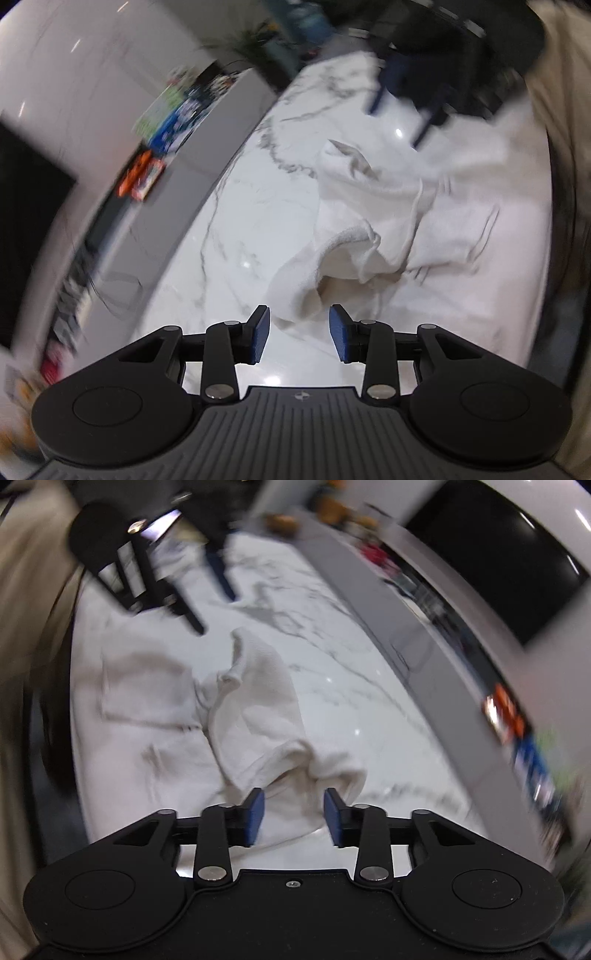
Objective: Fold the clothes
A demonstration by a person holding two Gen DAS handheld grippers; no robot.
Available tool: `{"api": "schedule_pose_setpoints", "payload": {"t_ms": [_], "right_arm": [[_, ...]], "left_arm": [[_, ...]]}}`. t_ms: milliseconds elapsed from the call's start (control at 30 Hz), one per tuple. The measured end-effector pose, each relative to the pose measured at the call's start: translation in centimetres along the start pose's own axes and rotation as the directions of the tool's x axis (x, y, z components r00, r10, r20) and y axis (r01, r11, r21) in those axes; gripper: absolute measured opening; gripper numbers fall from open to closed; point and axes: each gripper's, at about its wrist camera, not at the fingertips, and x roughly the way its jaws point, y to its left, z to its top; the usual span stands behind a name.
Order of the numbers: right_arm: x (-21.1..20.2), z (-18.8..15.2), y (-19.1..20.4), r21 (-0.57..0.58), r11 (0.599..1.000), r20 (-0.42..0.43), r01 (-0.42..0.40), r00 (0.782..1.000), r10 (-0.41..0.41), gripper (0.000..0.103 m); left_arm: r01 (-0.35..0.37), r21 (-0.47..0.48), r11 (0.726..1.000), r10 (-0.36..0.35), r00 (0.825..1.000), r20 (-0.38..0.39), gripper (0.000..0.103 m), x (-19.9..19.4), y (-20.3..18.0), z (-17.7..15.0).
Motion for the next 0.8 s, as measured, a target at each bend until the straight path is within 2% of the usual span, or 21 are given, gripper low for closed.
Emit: {"api": "schedule_pose_setpoints", "payload": {"t_ms": [33, 100, 267, 400, 467, 500, 533, 567, 600, 633, 700, 800], "right_arm": [[0.9, 0.6, 0.0, -0.116, 0.993, -0.021, 0.012, 1.0, -0.014, 0.039], [1.9, 1.1, 0.1, -0.223, 0.975, -0.034, 0.014, 0.999, -0.022, 0.039], [5.3, 1.5, 0.8, -0.496, 0.868, -0.091, -0.023, 0.995, -0.026, 0.039], [7.1, 1.2, 1.7, -0.614, 0.789, -0.083, -0.018, 0.996, -0.042, 0.039], [7.5, 1.3, 1.7, -0.634, 0.773, -0.064, -0.011, 0.997, -0.038, 0.038], [7.5, 1.3, 1.7, -0.635, 0.773, -0.061, -0.012, 0.998, -0.034, 0.037], [7.7, 1.2, 1.7, -0.635, 0.772, -0.07, -0.027, 0.997, -0.023, 0.037], [7.8, 1.0, 1.7, -0.64, 0.768, -0.077, -0.033, 0.997, -0.021, 0.029], [7.8, 0.9, 1.7, -0.645, 0.763, -0.079, -0.035, 0.997, -0.021, 0.019], [7.8, 0.6, 1.7, -0.652, 0.758, -0.082, -0.023, 0.996, -0.04, 0.006], [7.6, 0.5, 1.4, -0.629, 0.777, -0.083, -0.009, 0.995, -0.056, 0.005], [6.2, 0.8, -0.4, -0.508, 0.861, -0.09, 0.017, 0.993, -0.073, 0.005]], "left_arm": [[-0.01, 0.028, 1.0, 0.01, 1.0, 0.001, 0.034, 0.4, -0.3, 0.1], [-0.023, 0.114, 0.993, 0.023, 1.0, -0.004, 0.034, 1.7, -0.9, 0.5], [-0.004, 0.232, 0.973, 0.003, 1.0, 0.005, 0.034, 4.0, -2.2, 0.8], [-0.025, 0.293, 0.956, 0.014, 0.999, 0.04, 0.034, 5.8, -3.5, 0.6], [-0.025, 0.305, 0.952, 0.014, 0.999, 0.038, 0.034, 6.4, -3.8, 0.4], [-0.015, 0.314, 0.949, 0.005, 0.999, 0.032, 0.032, 6.7, -4.0, 0.3], [-0.007, 0.322, 0.947, -0.002, 1.0, 0.026, 0.025, 7.0, -4.2, 0.1], [-0.007, 0.329, 0.944, -0.002, 1.0, 0.024, 0.02, 7.1, -4.2, 0.0], [-0.008, 0.334, 0.942, 0.0, 1.0, 0.023, 0.02, 7.1, -4.3, -0.1], [-0.012, 0.335, 0.942, 0.004, 1.0, 0.025, 0.017, 7.0, -4.3, -0.3], [-0.032, 0.302, 0.953, 0.03, 0.999, 0.011, 0.015, 6.8, -3.7, -0.8], [-0.052, 0.236, 0.97, 0.057, 0.998, -0.012, 0.013, 6.0, -2.2, -0.9]]}}
